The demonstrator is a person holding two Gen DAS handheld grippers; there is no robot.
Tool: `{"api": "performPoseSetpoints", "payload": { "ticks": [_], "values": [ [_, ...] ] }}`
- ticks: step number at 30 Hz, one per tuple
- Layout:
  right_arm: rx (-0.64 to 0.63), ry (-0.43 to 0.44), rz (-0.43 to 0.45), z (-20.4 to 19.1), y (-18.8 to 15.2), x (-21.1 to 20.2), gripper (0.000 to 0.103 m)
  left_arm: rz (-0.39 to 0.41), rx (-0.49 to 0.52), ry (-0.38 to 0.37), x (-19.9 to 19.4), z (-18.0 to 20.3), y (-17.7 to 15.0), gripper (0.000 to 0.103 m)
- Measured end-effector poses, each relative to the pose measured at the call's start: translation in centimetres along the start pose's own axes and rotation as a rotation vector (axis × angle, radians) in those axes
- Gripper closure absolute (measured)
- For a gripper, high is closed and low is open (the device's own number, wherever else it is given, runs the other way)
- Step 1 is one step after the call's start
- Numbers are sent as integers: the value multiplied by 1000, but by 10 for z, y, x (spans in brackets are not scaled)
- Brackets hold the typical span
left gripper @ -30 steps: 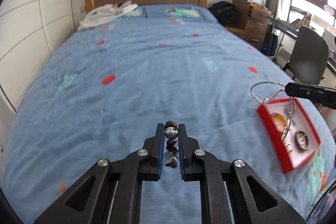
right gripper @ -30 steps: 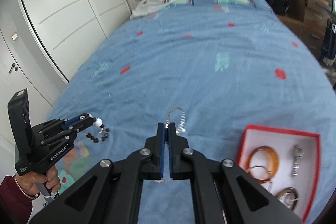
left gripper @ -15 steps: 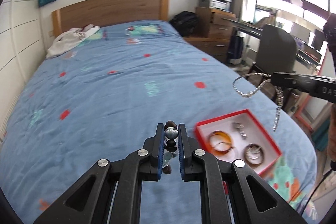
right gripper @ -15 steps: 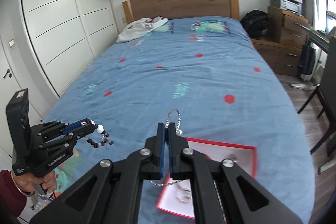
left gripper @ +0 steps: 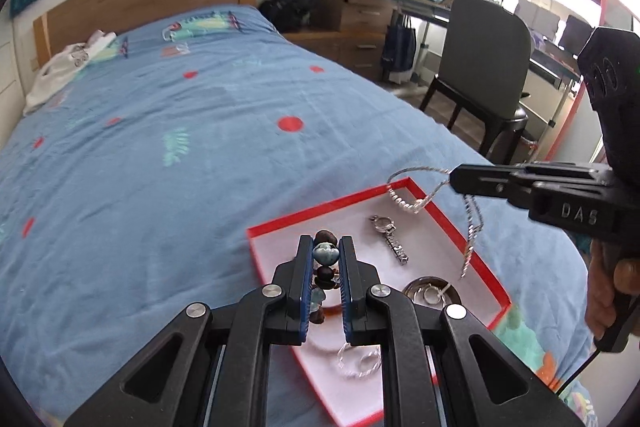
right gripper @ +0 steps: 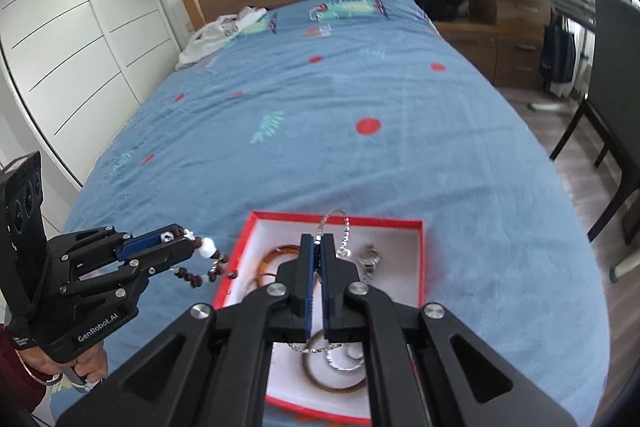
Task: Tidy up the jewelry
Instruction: 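Lift and carry the bracelet and necklace into the red box with both tools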
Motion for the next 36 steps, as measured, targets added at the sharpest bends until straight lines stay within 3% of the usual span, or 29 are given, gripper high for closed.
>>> {"api": "performPoseSetpoints", "payload": {
  "ticks": [11,26,31,36],
  "values": [
    [50,46,-32,31,-22,58,100,-68,-12,14,63,-1,-12,91],
    [52,56,-97,31,-47,84,97,-112,-32,34,83,-19,-30,90],
    [67,42,-107,33,-49,84,96,-104,-30,36,79,-19,-30,68],
    [71,30,-102,34,-49,76,90,-99,-25,33,75,-17,-28,62]
  ]
}}
Point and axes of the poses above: each gripper's, at about its wrist camera, not at the fingertips, and x roughly the way its jaws point, z to its right, y to its top, the point moved 5 cm from there along x, roughly the way its jaws point, and after that the axes turned 11 degrees about -x, right-handed, at the moved point
